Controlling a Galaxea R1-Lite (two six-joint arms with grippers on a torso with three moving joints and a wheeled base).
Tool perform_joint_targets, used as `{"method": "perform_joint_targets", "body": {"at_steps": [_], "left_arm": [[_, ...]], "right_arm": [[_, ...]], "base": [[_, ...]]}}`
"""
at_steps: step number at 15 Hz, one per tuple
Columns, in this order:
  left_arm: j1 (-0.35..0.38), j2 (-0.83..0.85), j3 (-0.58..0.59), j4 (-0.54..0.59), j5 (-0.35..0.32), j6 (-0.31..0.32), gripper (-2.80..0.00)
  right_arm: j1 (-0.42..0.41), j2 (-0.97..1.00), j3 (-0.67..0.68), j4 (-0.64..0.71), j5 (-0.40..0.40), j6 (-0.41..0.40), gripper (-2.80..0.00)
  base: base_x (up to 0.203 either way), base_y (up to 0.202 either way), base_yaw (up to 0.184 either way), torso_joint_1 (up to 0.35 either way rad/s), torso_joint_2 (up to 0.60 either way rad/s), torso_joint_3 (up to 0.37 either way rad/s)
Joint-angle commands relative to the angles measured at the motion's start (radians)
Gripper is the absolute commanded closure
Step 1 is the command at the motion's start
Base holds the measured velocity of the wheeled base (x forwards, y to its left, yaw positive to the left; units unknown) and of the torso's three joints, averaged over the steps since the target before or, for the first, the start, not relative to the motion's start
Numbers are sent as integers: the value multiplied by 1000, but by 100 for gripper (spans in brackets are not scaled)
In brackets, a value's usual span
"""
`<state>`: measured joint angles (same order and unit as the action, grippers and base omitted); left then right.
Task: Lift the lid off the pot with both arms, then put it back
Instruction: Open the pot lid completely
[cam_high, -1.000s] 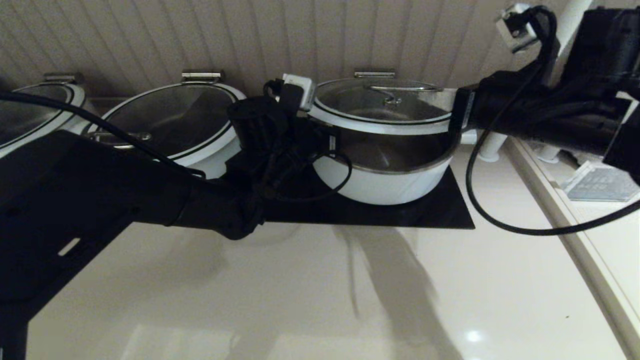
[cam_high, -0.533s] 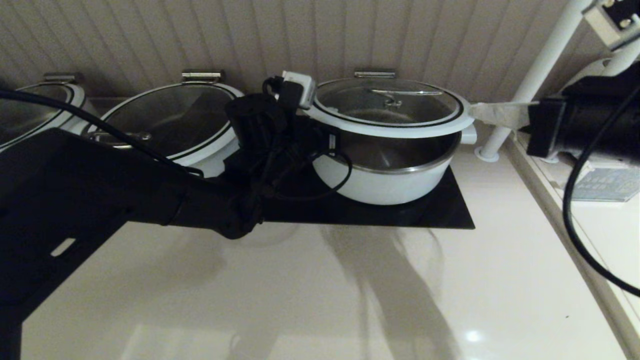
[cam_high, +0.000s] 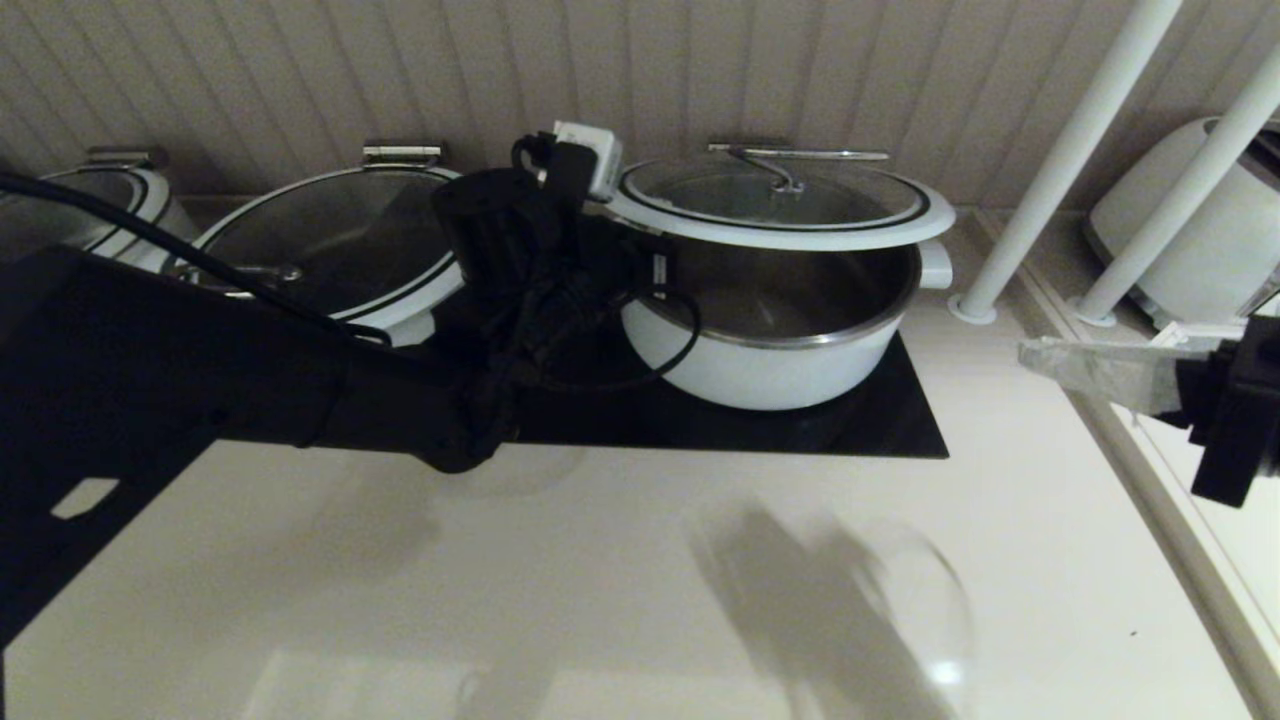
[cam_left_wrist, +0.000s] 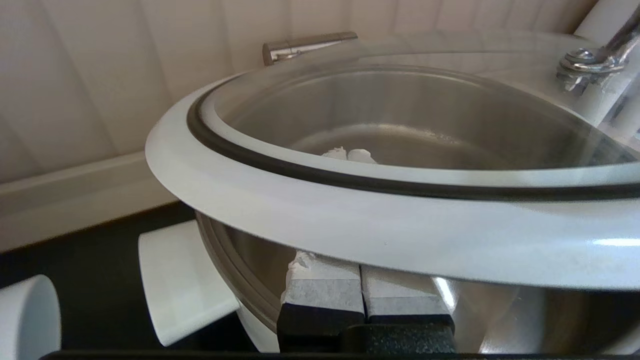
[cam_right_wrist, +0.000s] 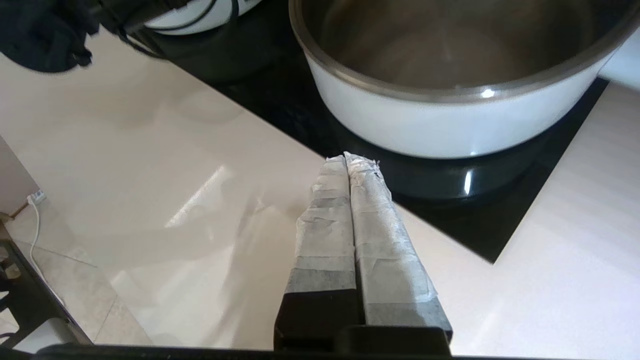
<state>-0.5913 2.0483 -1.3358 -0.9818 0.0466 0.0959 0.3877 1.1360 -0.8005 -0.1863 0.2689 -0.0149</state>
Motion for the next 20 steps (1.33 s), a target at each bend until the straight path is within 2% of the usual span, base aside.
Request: {"method": "perform_joint_targets", "body": {"at_steps": [1,5,11,17,20], "left_arm": [[-1,-14,0,-8,1,5,0],[-1,-25,22,-9,1,10,0],[-1,-20,30,-12,1,16,0],[-1,-14,32,-12,1,16,0],[-1,-11,33,-12,0,16,0]], "right_arm": [[0,-10,48,-37,3,1,0],[1,115,114,-219,1,0,0],[1,355,116,-521,-2,-2,0],[-3,498,-39,-562,-15,-5,0],[-16,560,-114,-598,-75,-8,0]], "base": [[0,0,0,0,0,0],[0,0,0,0,0,0],[0,0,0,0,0,0],[0,0,0,0,0,0],[0,0,0,0,0,0]]}}
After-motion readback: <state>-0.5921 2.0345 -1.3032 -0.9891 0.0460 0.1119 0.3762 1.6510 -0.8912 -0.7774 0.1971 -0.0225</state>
